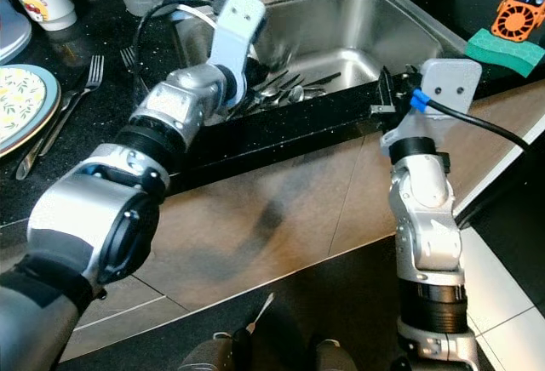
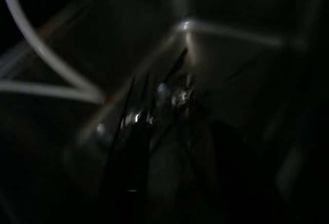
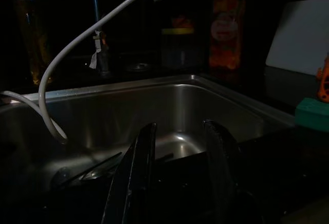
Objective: Kitchen organization
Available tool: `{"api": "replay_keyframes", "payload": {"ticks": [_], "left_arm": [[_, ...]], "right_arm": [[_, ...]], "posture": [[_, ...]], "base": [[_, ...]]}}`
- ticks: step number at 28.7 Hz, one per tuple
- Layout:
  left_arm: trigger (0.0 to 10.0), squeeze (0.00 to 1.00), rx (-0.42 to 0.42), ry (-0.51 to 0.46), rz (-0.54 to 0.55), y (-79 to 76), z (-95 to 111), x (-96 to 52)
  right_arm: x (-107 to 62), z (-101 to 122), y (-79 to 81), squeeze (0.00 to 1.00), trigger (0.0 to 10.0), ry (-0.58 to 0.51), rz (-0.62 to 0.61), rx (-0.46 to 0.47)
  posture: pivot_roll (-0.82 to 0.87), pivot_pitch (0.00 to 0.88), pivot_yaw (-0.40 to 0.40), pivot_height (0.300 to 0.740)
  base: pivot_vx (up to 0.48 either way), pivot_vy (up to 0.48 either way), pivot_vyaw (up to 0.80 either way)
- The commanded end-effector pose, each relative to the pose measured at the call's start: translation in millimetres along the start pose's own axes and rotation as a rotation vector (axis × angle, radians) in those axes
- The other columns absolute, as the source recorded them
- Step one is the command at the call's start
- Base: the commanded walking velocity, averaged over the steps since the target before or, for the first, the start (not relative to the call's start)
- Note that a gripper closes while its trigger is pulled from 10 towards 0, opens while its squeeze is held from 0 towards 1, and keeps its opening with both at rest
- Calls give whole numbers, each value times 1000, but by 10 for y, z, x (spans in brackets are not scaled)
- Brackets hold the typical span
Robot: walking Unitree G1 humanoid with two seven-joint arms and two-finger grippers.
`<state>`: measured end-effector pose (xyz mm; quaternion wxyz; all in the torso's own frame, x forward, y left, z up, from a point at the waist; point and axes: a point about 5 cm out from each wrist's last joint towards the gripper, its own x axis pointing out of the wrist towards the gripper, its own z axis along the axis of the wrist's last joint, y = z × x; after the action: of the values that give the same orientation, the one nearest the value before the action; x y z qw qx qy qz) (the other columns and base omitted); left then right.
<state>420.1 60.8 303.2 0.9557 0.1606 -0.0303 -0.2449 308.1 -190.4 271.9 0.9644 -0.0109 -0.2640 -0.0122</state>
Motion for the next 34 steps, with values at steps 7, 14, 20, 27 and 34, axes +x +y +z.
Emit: {"api": "replay_keyframes", "payload": {"ticks": [7, 14, 20, 27, 34], "left_arm": [[10000, 0, -57, 51, 367, 840, 53, -328], [10000, 0, -137, 259, 545, 1037, -467, -520], [10000, 1000, -179, 269, 575, 1003, -518, -511], [10000, 0, -314, 242, 628, 998, -486, -502], [10000, 0, -666, 289, 638, 899, -666, -502]], "right_arm": [[31, -2, 30, 0, 10000, -3, 12, 20], [94, -17, 132, 0, 10000, 4, 56, 43], [92, -31, 154, 0, 10000, 12, 66, 49], [89, -37, 140, 0, 10000, 14, 65, 48], [83, -42, 142, 0, 10000, 14, 64, 47]], "posture": [[112, 204, 59, 740], [133, 220, 36, 740], [132, 225, 34, 740], [122, 221, 39, 740], [123, 218, 44, 740]], "base": [[0, 0, 0], [0, 0, 0], [0, 0, 0], [0, 0, 0], [0, 0, 0]]}}
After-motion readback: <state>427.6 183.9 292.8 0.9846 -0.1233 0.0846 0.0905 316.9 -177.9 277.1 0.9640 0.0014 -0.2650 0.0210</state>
